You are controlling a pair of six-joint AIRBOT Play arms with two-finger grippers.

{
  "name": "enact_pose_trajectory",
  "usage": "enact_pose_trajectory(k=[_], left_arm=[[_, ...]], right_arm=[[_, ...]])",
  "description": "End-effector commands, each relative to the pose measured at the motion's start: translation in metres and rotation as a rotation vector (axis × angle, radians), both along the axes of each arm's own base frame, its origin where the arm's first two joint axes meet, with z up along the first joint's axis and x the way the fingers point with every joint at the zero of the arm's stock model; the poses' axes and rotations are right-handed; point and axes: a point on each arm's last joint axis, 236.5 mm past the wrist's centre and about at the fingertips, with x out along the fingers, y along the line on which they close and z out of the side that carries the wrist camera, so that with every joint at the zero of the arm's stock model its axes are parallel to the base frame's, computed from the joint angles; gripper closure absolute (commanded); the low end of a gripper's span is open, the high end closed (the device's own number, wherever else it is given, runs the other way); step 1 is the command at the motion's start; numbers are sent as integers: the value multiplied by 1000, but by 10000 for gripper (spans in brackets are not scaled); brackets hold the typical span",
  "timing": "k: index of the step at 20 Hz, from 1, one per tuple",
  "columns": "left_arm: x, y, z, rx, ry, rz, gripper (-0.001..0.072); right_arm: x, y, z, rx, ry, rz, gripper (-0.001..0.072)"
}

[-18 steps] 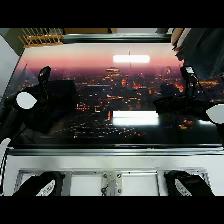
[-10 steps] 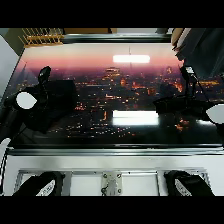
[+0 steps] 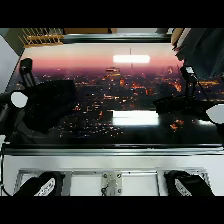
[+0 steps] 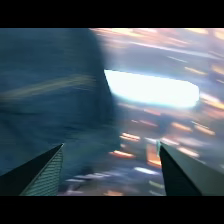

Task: Fold the clothes and pants, and hang the long-sleeved shirts on hangers.

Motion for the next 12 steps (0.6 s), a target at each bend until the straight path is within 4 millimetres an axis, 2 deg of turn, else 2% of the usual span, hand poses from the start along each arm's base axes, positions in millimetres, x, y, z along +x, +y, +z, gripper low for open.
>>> enact_pose_trajectory(k=[1,3,6,9,12], left_arm=[[-8,108,-43,46,99,217,90],[-28,150,-85,3,218,320,90],[-55,184,-134,-46,351,404,90],[-67,205,-150,-69,377,463,90],[-69,208,-161,-54,399,433,90]], right_arm=[[0,0,0,0,0,0,684],[0,0,0,1,-1,-1,684],[0,0,0,0,0,0,684],[0,0,0,0,0,0,684],[0,0,0,0,-1,0,685]])
